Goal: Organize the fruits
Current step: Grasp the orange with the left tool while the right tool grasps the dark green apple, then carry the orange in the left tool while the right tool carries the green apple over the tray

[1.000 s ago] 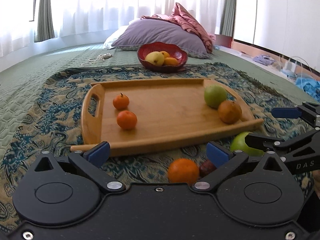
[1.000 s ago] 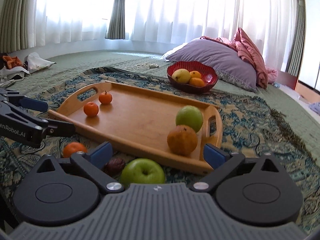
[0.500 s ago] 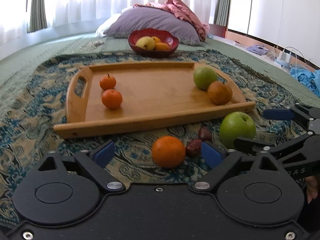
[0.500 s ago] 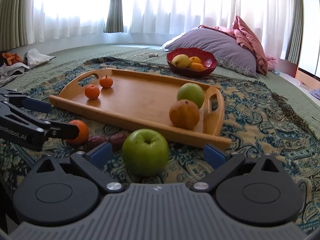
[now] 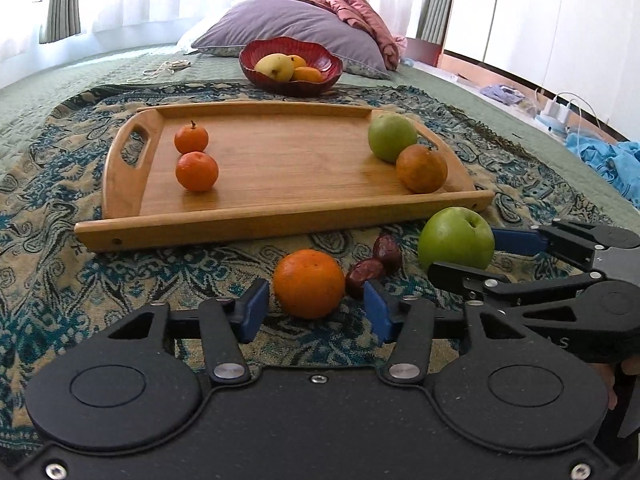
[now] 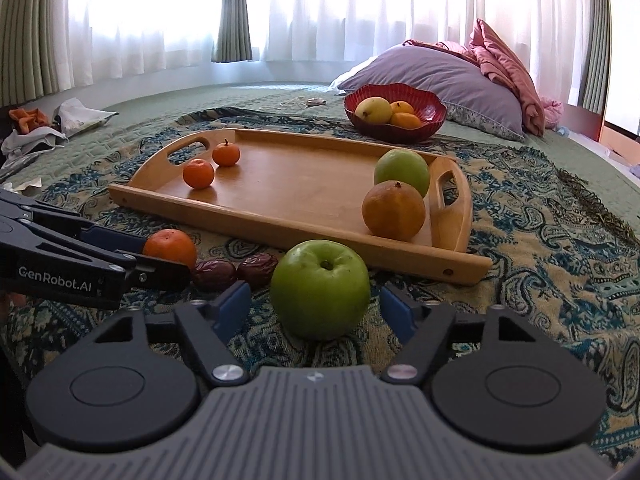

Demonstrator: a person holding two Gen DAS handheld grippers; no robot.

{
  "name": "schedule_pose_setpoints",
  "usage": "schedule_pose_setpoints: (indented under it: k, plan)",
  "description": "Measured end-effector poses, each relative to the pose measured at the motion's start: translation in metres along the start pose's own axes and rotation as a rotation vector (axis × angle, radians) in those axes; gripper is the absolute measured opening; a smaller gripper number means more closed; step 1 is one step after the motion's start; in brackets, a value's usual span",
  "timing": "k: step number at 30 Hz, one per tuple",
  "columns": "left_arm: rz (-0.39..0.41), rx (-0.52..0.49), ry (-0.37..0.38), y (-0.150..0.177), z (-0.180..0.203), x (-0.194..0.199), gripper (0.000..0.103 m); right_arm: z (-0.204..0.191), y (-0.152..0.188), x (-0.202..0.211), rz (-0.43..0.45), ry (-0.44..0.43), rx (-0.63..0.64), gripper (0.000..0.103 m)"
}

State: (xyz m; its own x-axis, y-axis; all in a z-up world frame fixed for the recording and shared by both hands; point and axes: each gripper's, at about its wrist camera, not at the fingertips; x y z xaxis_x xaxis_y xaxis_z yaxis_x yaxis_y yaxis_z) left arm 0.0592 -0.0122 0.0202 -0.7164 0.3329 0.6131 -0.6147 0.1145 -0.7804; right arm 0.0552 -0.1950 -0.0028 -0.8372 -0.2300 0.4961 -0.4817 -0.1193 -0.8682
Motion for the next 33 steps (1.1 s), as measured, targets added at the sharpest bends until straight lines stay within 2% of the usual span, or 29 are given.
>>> schedule_pose_setpoints:
  k: [4,6,7,10,18,26,33]
  plan:
    - [0.008,0.002,-0.008,0.001,0.001,-0.004,0.047,0.002,0.0,-0.003,-0.004,0.002,-0.027,0.073]
    - [0.013,0.007,-0.013,0.002,0.0,-0.004,0.043,0.002,0.0,-0.004,-0.004,0.006,-0.033,0.065]
    - [0.018,0.01,-0.02,0.001,-0.001,-0.004,0.037,0.001,0.001,-0.004,-0.003,0.009,-0.033,0.063]
    - [0.023,0.025,-0.021,0.0,-0.003,-0.003,0.037,0.002,0.0,-0.004,-0.003,0.01,-0.034,0.06]
    - [0.074,0.015,-0.05,-0.007,-0.002,0.005,0.036,0.005,-0.002,-0.003,0.002,0.006,-0.072,0.059]
    - [0.138,0.053,-0.08,-0.041,-0.016,0.006,0.036,0.006,-0.017,-0.005,0.036,0.016,-0.114,0.059]
    - [0.168,0.056,-0.102,-0.074,-0.028,-0.005,0.036,0.007,-0.048,-0.012,0.097,0.025,-0.109,0.059]
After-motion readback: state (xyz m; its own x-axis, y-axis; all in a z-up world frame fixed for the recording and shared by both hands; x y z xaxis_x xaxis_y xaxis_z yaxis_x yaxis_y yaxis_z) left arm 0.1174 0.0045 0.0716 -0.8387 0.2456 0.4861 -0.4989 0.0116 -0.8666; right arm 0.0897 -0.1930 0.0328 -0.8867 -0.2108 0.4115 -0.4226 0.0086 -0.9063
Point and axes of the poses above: each gripper's, at about its wrist camera, not at the fingertips, and x roughly against the way its jaws point, z to its right, y to its underside, and after that the axes turned 1 degree about z, right-handed
